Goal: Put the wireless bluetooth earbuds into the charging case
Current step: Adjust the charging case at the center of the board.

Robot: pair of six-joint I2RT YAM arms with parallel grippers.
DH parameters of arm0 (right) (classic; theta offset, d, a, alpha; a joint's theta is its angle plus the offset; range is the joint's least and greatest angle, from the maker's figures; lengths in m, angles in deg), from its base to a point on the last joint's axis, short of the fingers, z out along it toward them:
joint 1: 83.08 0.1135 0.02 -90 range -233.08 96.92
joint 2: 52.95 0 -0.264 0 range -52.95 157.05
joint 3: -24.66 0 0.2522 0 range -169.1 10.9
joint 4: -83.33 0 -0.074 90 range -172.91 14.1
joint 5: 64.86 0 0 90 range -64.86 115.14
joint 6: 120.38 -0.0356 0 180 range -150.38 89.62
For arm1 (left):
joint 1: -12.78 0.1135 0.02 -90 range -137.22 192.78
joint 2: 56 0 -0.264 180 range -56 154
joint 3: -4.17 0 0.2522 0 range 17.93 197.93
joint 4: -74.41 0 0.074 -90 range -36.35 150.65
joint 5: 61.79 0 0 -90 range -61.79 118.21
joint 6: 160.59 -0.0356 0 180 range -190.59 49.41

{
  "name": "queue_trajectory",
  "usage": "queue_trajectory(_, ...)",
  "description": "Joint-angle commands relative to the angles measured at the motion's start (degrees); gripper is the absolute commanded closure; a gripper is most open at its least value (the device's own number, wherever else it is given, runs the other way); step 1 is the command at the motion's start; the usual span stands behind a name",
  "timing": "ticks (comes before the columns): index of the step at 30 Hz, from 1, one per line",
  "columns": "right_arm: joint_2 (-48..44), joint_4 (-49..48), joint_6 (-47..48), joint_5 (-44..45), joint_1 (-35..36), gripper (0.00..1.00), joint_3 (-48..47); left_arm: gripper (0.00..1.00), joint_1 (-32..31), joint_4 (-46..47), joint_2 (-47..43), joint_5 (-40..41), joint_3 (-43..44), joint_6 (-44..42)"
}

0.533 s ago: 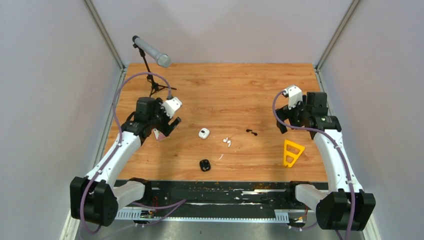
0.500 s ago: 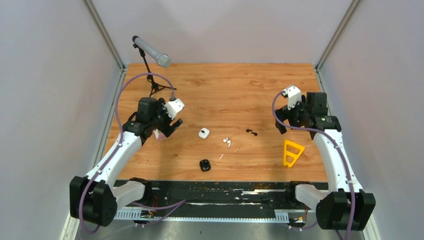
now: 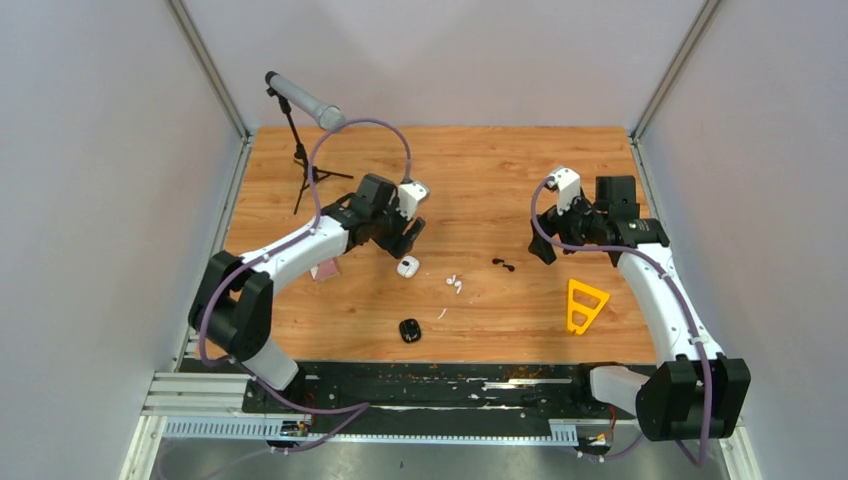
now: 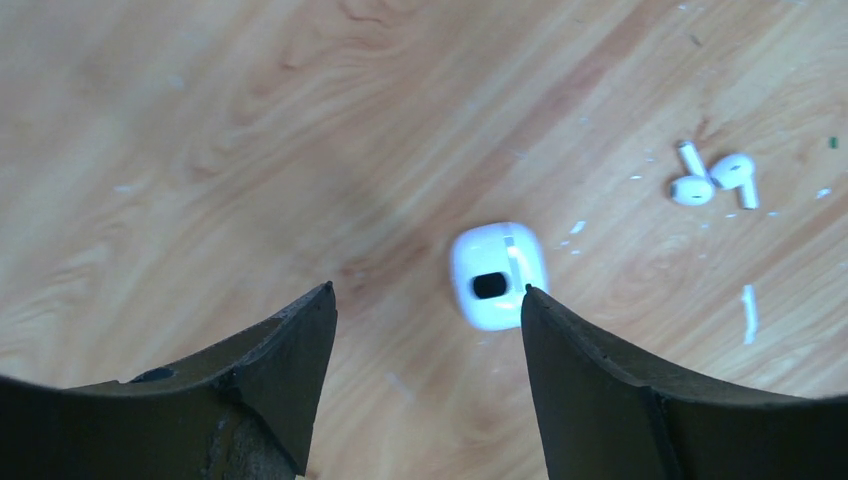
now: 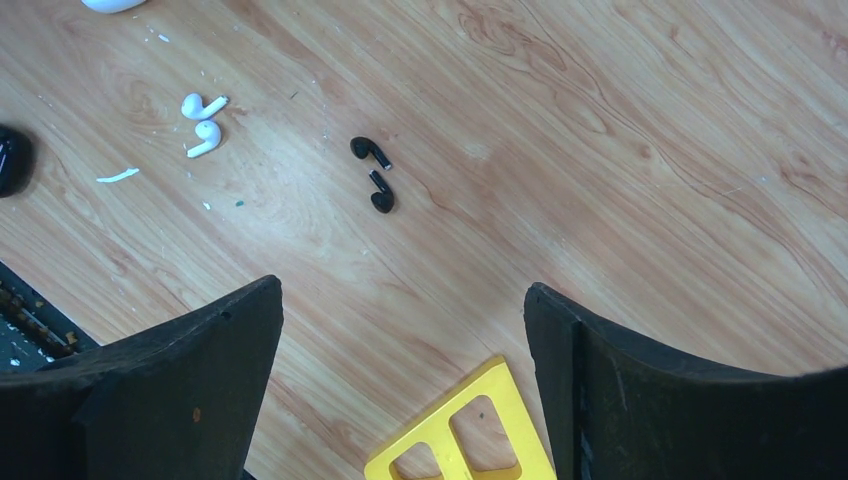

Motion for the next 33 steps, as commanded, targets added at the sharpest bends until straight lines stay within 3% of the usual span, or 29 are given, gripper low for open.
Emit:
queue_trajectory(1,-0.9,-1.6,-0.8,-1.0,0.3,0.10,-1.6,0.22,-4.1,1.7,2.5,0.4,0.4,8.5)
queue_trajectory(7,-2.0,-2.2,-1.3,-0.2,0.3,0.10,0.7,0.20,-5.1,0.7,6.4,9.2,0.0,12.9)
queue_trajectory(11,-3.2,-1.8,-1.6,0.2,0.3,0.09,1.7,0.19,-5.5,-2.4,6.7,8.8,0.0,11.3)
queue_trajectory(18,-4.8,-1.1,-1.5,1.7,0.3,0.09,3.2,0.16,-5.5,-11.0,-6.1,4.7,-4.6,10.9)
queue_trajectory(23,-4.8,-3.0,-4.2,2.9,0.3,0.09,3.8,0.10,-6.2,-10.0,-10.7,-0.6,-10.7,20.1)
queue_trajectory(27,-4.9,-4.7,-6.7,3.0,0.3,0.10,4.1,0.14,-7.0,-7.0,-10.3,4.6,-13.7,29.2)
queue_trajectory(33,-4.8,-5.2,-8.0,2.1,0.3,0.11,4.5,0.16,-8.7,3.9,-4.7,9.6,-11.4,27.1)
